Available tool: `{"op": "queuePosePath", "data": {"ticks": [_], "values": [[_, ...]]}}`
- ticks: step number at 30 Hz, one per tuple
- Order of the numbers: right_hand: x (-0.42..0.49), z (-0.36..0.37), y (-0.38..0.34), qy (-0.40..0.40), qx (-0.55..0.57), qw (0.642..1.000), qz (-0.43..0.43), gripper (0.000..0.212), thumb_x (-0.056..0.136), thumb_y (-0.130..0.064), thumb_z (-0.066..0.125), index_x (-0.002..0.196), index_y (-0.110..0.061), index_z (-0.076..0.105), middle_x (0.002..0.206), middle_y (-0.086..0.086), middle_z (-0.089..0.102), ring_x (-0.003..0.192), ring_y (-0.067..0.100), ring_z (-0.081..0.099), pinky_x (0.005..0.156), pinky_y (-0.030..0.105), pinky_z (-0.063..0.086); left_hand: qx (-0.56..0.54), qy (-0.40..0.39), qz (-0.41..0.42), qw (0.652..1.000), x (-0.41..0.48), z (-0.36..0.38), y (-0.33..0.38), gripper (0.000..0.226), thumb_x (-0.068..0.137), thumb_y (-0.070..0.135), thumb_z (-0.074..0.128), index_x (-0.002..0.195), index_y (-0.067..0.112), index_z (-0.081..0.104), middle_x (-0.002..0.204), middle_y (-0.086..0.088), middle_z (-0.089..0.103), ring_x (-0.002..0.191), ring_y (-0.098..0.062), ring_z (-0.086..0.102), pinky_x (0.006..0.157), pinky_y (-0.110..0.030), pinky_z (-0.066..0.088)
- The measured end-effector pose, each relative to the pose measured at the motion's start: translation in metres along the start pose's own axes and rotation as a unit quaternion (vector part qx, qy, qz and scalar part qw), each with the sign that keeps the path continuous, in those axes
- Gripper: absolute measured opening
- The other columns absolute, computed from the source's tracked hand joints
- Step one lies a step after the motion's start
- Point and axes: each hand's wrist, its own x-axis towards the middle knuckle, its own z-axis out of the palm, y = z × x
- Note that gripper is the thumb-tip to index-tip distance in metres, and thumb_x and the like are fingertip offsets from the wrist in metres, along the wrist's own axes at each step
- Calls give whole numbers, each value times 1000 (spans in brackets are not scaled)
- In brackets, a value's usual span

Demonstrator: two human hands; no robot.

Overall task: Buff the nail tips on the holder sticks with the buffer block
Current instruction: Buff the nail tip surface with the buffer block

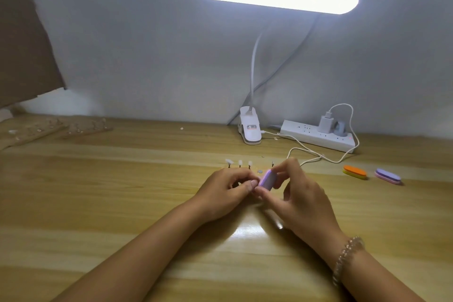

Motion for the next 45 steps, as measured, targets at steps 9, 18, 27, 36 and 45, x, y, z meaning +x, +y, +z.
{"op": "queuePosePath", "data": {"ticks": [9, 18, 27, 36, 45], "values": [[1, 0, 3, 20, 8, 1000, 8, 40, 76, -45, 77, 96, -30, 45, 83, -17, 57, 60, 0, 49, 55, 29, 40, -8, -7, 2, 1000, 0, 0, -1, 18, 99, 12, 55, 98, 18, 72, 90, 4, 73, 87, -17, 64, 84, -47, 49], [-4, -2, -5, -26, -5, 999, -33, 41, 75, -53, 71, 100, -29, 47, 87, -20, 60, 60, 4, 54, 55, 33, 47, 17, -9, -11, 1000, 1, 0, -1, 17, 101, 15, 53, 98, 18, 70, 93, 3, 70, 91, -26, 62, 85, -50, 49], [-7, -2, -7, -61, -30, 996, -52, 40, 75, -45, 74, 100, -33, 45, 88, -20, 54, 69, 9, 57, 58, 35, 49, 86, -30, -8, 996, 0, 0, 0, 16, 102, 24, 51, 98, 22, 66, 91, 6, 67, 87, -19, 59, 83, -47, 49], [-6, -2, -6, -50, -10, 997, -53, 35, 76, -43, 74, 94, -29, 49, 83, -17, 56, 64, 7, 54, 57, 33, 48, 73, -29, -19, 997, -1, -1, 2, 17, 100, 27, 48, 93, 29, 63, 87, 10, 65, 88, -19, 59, 83, -48, 49], [-6, 0, -6, -51, -10, 997, -64, 35, 76, -56, 66, 94, -31, 49, 84, -18, 57, 61, 4, 53, 55, 30, 44, 68, -27, -30, 997, -1, -1, 4, 19, 93, 38, 43, 91, 33, 61, 84, 14, 61, 87, -18, 59, 82, -44, 50]]}}
